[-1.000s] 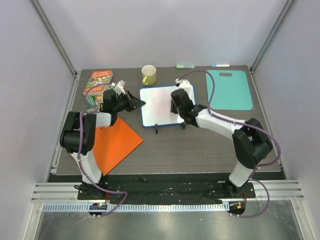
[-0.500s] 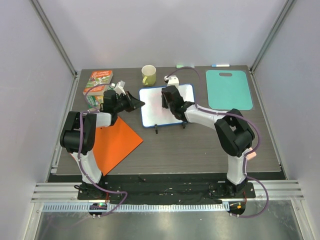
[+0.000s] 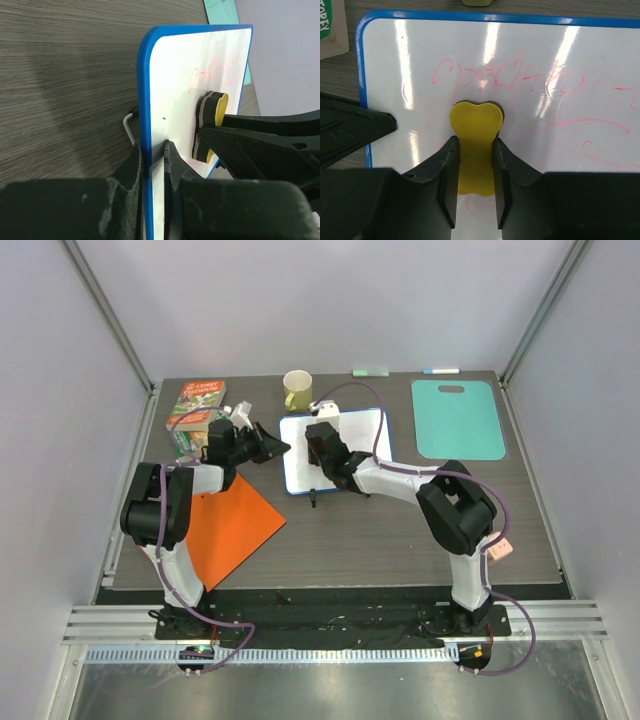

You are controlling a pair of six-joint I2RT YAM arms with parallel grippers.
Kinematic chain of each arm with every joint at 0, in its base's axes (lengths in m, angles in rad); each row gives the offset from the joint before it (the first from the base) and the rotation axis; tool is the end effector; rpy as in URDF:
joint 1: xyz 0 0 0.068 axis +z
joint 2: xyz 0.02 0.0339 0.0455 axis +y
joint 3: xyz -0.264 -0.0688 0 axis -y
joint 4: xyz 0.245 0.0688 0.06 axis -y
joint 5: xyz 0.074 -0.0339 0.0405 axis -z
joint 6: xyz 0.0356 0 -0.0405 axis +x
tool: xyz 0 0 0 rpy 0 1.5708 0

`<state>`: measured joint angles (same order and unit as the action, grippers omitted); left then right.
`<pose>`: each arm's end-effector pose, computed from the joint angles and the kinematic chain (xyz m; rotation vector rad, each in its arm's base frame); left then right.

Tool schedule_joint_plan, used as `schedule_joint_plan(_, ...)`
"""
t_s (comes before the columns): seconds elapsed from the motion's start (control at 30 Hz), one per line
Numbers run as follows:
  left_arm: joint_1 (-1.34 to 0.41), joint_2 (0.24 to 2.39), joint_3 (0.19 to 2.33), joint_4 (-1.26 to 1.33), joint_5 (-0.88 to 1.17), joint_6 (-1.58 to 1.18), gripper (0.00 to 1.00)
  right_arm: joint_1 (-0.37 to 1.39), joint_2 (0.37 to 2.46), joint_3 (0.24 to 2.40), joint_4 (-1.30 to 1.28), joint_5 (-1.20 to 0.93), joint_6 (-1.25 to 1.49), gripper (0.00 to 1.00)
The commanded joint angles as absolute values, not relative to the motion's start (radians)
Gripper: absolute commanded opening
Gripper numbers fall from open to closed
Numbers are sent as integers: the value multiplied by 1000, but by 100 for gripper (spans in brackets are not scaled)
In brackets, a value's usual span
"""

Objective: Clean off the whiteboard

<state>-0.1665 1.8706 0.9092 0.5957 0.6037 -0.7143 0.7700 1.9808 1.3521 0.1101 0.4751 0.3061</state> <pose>0.3752 -0.0836 0.1622 -0.1288 2.0453 -1.1521 0.3347 0.3019 0.2077 -0.1872 2.0233 0.1804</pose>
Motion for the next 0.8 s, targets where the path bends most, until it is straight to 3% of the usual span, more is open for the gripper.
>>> schedule_joint_plan(0.0, -202, 1896, 877, 483, 500, -549, 0, 661, 1959, 1246, -54, 591, 308, 1)
schedule_joint_plan(0.23, -201, 1899, 879, 486, 502, -549, 0, 581, 1885, 1132, 44, 419, 233, 1)
schedule_joint_plan(0.3, -202, 1901, 881, 486, 503, -549, 0, 616, 1878, 1118, 90, 317, 232, 1)
schedule_joint_plan(0.47, -201, 1902, 881, 488, 506, -549, 0, 779, 1945, 1184, 87, 296, 238, 1)
schedule_joint_plan(0.6, -201, 1902, 881, 486, 506, -551, 0, 850, 2015, 1238, 80, 314, 285, 1)
schedule_joint_plan(0.77, -201, 1898, 876, 486, 503, -549, 0, 862, 2040, 1256, 8, 573, 367, 1)
